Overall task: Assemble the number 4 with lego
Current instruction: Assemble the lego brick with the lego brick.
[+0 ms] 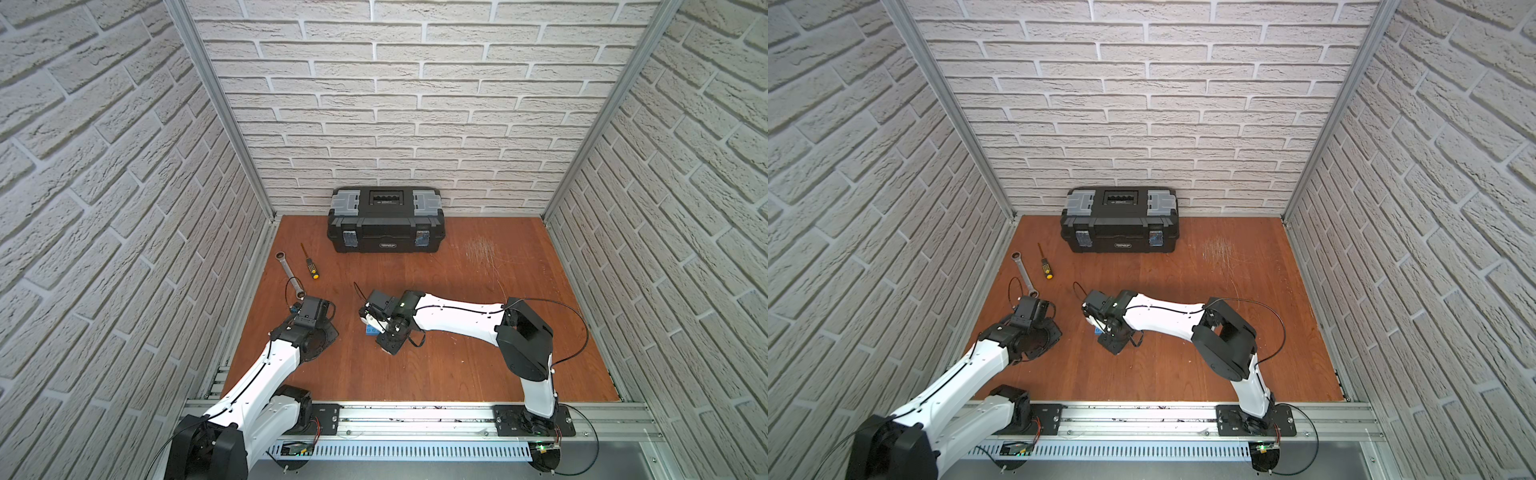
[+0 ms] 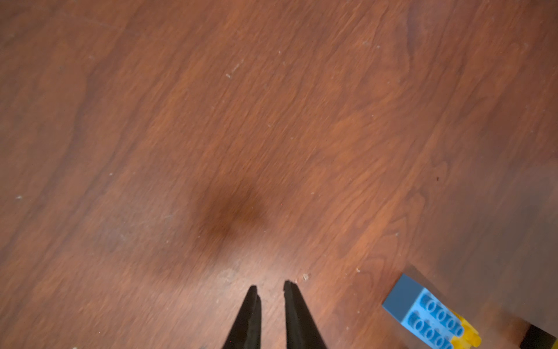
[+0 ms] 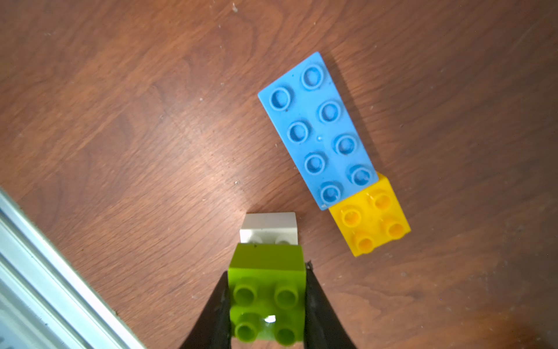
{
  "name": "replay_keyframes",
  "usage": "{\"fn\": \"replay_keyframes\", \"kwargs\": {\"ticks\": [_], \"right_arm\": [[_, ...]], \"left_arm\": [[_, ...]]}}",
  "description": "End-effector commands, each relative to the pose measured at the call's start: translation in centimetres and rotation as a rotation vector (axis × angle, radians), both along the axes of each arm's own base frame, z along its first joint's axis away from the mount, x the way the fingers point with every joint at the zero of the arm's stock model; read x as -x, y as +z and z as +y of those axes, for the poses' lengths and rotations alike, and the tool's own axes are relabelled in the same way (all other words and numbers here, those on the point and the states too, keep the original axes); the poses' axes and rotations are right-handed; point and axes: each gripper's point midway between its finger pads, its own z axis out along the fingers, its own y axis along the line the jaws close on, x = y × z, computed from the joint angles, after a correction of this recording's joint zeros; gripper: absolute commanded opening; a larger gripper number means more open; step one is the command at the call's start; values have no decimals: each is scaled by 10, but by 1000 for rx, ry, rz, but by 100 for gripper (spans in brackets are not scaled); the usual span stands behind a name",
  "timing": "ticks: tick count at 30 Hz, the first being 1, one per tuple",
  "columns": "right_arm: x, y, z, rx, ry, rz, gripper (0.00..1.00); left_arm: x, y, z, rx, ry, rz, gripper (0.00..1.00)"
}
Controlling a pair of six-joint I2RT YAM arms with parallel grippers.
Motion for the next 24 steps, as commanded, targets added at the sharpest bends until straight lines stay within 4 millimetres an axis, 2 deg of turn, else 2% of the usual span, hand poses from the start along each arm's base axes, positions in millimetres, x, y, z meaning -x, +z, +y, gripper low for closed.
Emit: {"fn": "replay_keyframes", "kwargs": {"ticks": [1,16,24], "right_arm": [[3,14,-2,-35,-14,3,2],[6,-7,-8,-4,-15,26,2],[4,3,-1,-46,-10,10,2]], "left_arm": [[-7,4,0,-7,2,-23,19],[-6,3,1,-12,4,-17,19],[-6,2,1,-12,4,-16,19]]}}
